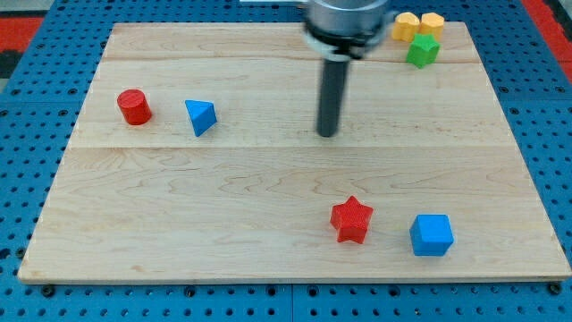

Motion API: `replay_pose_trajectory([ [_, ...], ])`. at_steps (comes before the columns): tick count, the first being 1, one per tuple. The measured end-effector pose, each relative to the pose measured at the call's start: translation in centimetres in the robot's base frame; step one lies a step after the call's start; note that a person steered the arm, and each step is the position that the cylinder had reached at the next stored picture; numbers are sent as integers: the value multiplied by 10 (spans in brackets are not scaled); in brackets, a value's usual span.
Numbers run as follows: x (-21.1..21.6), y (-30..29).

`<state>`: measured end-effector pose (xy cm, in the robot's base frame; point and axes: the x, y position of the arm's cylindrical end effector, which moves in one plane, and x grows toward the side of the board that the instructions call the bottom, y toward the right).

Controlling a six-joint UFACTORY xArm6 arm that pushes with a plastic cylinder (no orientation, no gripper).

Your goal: Push the blue triangle into the red circle

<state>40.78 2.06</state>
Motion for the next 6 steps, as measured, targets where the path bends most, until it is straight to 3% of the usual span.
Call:
replay_pose_trajectory([
  [1, -17, -57],
  [5, -11, -177],
  [6, -11, -177],
])
